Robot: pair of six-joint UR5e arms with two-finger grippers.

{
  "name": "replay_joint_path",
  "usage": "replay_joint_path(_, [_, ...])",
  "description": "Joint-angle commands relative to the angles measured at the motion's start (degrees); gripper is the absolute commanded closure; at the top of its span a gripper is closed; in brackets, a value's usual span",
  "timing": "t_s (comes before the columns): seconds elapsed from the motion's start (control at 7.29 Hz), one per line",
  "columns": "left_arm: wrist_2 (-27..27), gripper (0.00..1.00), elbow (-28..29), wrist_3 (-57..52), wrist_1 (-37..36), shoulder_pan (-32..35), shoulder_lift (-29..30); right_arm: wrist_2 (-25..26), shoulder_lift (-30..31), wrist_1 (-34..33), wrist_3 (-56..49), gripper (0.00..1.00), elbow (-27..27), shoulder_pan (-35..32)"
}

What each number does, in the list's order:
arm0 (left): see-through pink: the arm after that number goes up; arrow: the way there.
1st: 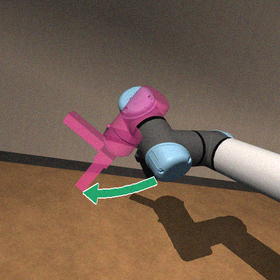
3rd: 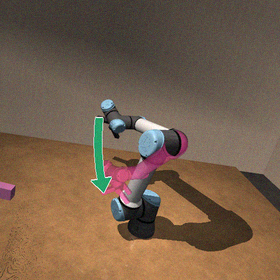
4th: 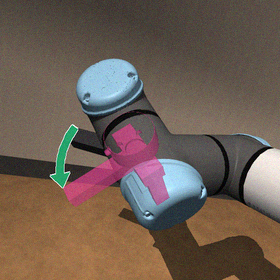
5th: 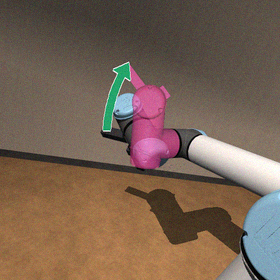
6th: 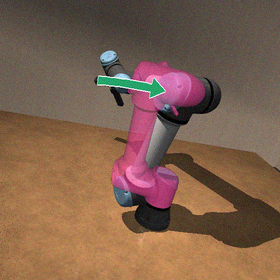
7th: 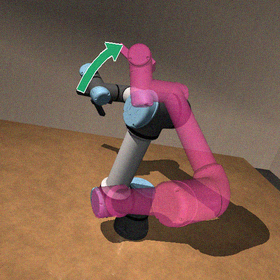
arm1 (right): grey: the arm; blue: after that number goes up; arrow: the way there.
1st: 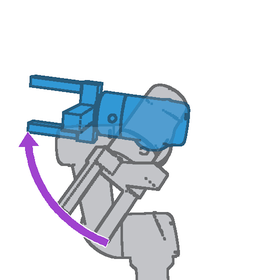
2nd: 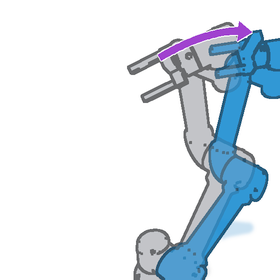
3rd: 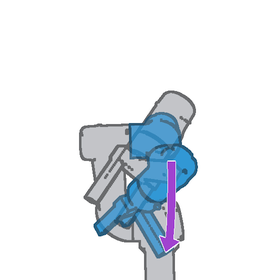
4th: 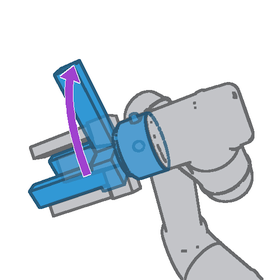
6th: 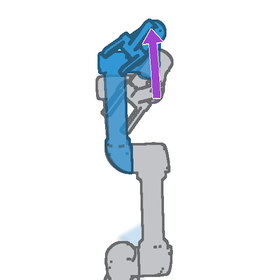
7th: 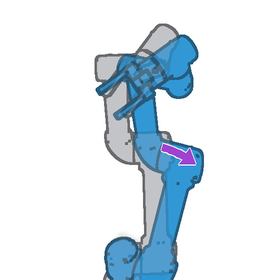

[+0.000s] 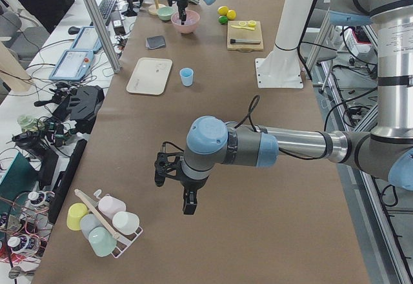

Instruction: Put ice and cherries in cup

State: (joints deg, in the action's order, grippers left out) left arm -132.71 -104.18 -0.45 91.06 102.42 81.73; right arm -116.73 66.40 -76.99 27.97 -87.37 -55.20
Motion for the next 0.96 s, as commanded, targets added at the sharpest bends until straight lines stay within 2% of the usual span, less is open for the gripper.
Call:
replay_joint_path(0.0, [0.00, 0.02, -0.49, 0.01, -0.10, 0.06, -0.08, 0.54, 0.74, 1.40, 0.16, 0.32, 0.80, -0.17])
replay_joint_path(0.82, [0.00, 0.02, -0.23, 0.01, -0.01, -0.03, -0.34, 4.75, 1.88, 1.49, 0.16, 0.29, 0.62, 1.41])
